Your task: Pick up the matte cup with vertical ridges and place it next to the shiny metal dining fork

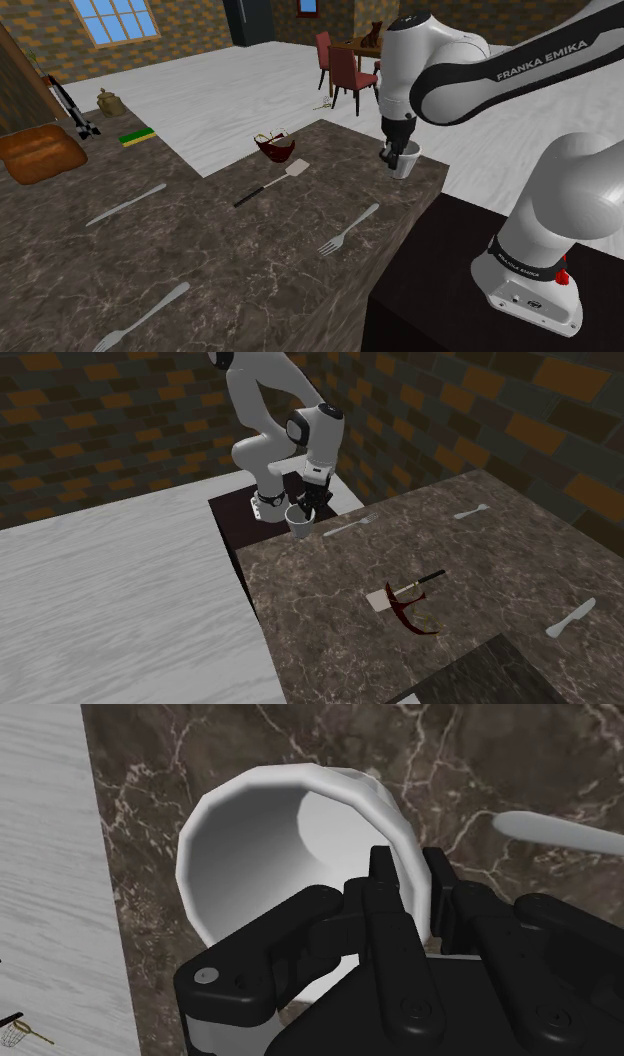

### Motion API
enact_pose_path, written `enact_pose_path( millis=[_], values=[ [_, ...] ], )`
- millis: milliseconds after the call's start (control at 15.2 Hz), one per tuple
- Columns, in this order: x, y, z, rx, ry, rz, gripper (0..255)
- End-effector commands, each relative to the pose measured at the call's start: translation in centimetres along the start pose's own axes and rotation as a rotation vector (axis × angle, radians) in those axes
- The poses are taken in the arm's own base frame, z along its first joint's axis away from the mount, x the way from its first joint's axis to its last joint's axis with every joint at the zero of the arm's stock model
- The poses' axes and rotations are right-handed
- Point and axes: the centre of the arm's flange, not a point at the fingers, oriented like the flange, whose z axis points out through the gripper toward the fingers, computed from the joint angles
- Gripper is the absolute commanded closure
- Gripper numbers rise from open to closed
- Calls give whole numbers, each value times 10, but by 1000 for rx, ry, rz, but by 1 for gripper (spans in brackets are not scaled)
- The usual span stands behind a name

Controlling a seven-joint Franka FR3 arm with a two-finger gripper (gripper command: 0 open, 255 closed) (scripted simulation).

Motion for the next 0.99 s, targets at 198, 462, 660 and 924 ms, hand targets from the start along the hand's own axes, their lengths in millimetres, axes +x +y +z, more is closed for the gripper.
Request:
enact_pose_path(
  millis=[198, 462, 660, 924],
  values=[
    [1, 5, -28, 0, 0, 0, 255],
    [2, 10, -49, 0, 0, 0, 255],
    [2, 13, -64, 0, 0, 0, 255],
    [2, 17, -85, 0, 0, 0, 255]
  ],
)
